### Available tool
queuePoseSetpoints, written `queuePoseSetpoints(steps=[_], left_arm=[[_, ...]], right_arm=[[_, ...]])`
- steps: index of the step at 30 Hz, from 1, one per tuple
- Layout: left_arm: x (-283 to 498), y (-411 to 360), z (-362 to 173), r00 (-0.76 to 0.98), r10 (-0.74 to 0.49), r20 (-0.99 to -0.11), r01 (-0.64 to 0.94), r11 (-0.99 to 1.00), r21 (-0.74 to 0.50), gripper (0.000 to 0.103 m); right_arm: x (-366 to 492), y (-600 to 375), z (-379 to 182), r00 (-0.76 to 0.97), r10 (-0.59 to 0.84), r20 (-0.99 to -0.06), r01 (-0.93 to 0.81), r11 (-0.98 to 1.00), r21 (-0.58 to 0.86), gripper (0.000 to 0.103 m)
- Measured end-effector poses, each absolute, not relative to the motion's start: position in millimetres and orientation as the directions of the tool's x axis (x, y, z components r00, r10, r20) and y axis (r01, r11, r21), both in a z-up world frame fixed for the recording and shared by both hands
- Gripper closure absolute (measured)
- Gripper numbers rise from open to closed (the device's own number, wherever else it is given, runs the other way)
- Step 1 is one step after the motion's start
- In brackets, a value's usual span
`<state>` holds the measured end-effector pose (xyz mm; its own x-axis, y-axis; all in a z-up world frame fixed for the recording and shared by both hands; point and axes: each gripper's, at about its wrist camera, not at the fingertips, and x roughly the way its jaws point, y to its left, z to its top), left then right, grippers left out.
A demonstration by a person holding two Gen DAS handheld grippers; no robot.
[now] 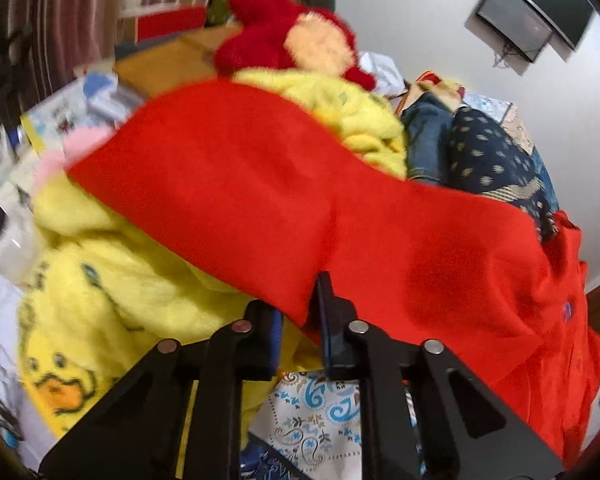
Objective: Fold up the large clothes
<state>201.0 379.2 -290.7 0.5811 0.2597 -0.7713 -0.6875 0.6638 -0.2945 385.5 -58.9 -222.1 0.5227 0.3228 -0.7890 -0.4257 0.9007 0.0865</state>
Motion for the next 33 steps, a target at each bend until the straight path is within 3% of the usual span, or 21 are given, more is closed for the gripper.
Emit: queuePoseSetpoints(steps=[5,8,12,16,22,27,33], left_arm=[[203.3,350.4,-233.3,0.596,0.419,-0.686,-0.660,0.742,-0.121,0.092],[217.5,338.1,-195.2,0.650,0.425,-0.630,-0.611,0.785,-0.100,0.101],[243.9,312.1,-143.0,0.731,0.442,-0.520,-0.540,0.841,-0.044,0.101],[276.3,269.0,-97.3,0.819,0.382,-0.429,-0.423,0.906,-0.002,0.101],[336.1,185.0,-54.1,0.914,0.195,-0.355,-0.198,0.980,0.027,0.101],[386.8,91.7,-63.0,0.923,0.021,-0.385,0.019,0.995,0.101,0.101],[428.7,-3.3,-145.2,0.788,-0.160,-0.594,0.269,0.958,0.099,0.101]], right_arm=[[373.7,-66.9,-213.3,0.536,0.330,-0.777,-0.434,0.897,0.081,0.000],[365.9,-73.8,-206.1,0.547,0.341,-0.765,-0.437,0.895,0.087,0.000],[360.8,-88.2,-198.8,0.558,0.356,-0.750,-0.425,0.898,0.111,0.000],[358.1,-107.7,-192.9,0.572,0.366,-0.734,-0.403,0.905,0.138,0.000],[359.3,-144.6,-185.2,0.598,0.368,-0.712,-0.346,0.920,0.186,0.000],[358.9,-181.7,-184.2,0.620,0.348,-0.703,-0.289,0.934,0.208,0.000],[362.6,-218.6,-193.0,0.600,0.313,-0.736,-0.233,0.949,0.213,0.000]])
